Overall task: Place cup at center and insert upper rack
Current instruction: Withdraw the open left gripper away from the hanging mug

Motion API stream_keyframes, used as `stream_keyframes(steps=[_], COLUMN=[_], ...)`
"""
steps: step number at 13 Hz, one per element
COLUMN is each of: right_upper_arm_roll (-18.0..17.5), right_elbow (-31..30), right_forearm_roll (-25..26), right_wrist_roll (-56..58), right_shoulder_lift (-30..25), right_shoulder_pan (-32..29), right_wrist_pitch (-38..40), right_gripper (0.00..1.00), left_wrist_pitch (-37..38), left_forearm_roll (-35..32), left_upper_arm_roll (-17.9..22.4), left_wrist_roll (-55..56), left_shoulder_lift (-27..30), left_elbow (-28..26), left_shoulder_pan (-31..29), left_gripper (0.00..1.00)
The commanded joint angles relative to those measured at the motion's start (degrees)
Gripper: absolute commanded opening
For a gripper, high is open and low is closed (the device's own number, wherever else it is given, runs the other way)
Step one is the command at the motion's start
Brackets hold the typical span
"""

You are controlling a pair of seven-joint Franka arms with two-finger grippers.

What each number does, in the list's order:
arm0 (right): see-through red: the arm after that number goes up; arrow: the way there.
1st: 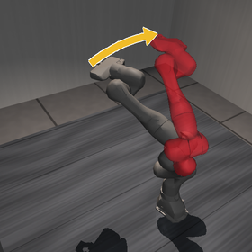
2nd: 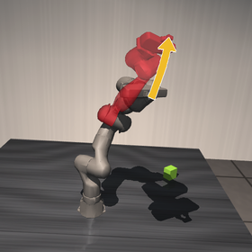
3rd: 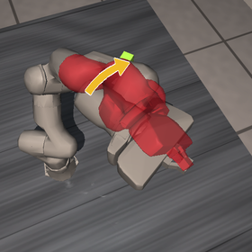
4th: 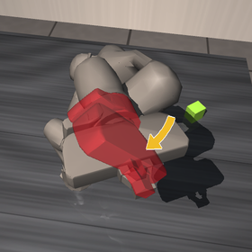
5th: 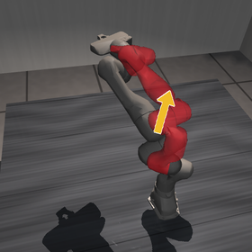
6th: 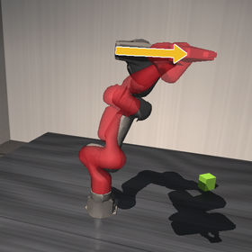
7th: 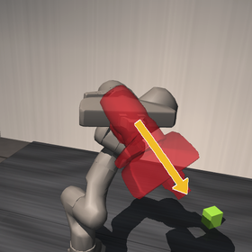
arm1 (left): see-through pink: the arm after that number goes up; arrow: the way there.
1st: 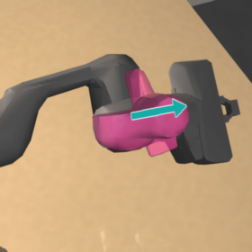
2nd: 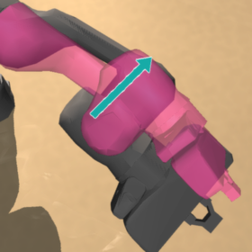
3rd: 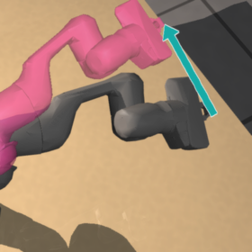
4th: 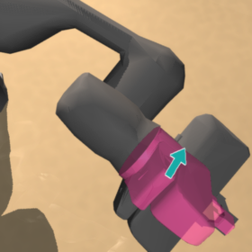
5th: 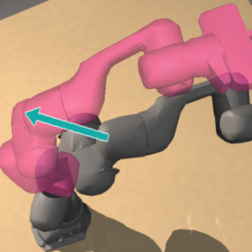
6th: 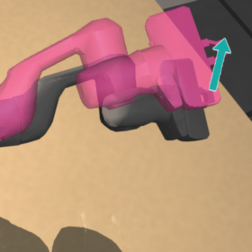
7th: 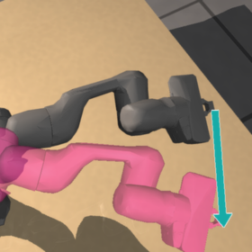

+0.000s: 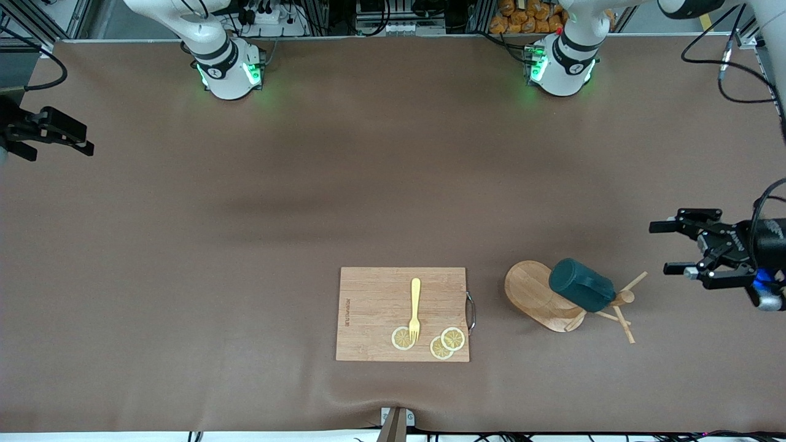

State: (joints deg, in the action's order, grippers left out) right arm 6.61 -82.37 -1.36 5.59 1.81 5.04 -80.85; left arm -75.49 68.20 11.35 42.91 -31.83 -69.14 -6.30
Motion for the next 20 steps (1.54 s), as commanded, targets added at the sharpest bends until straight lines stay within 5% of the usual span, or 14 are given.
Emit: stream_keyframes(steps=[1,9,12,17,20], right_upper_arm_roll=[-0.5,-0.5,-0.5,-0.5,-0.7], right_elbow=[0.7,0.4,-0.5,-1.9,-2.2], right_forearm_roll=[0.2,0.0,0.0,0.0,0.0], right_wrist_roll=[-0.5,0.1,0.0,-0.7,-1.9], right_shoulder_lift=[0.1,0.4,0.3,0.3,0.2], right_shoulder_pan=[-1.0,-3.0,-4.2,-4.3,-4.1], right_wrist_pitch=[0.4,0.5,0.5,0.2,1.3], right_gripper=[1.00,1.00,1.00,1.00,1.00], left_wrist_pitch=[-3.6,-4.5,-2.6,-2.1,-6.7], left_forearm_roll=[-9.0,-46.0,-51.5,-63.2,-66.9], left_upper_arm_roll=[0.4,-0.4,-0.3,-6.2,-7.7], left_wrist_roll=[-0.3,-6.8,-14.2,-17.3,-23.4], left_shoulder_lift=[5.2,15.1,17.9,20.3,25.9], left_elbow=[-1.4,-1.8,-2.9,-4.9,-13.2], left_shoulder_pan=[2.3,13.8,14.5,14.5,13.3], left_gripper=[1.00,1.00,1.00,1.00,1.00])
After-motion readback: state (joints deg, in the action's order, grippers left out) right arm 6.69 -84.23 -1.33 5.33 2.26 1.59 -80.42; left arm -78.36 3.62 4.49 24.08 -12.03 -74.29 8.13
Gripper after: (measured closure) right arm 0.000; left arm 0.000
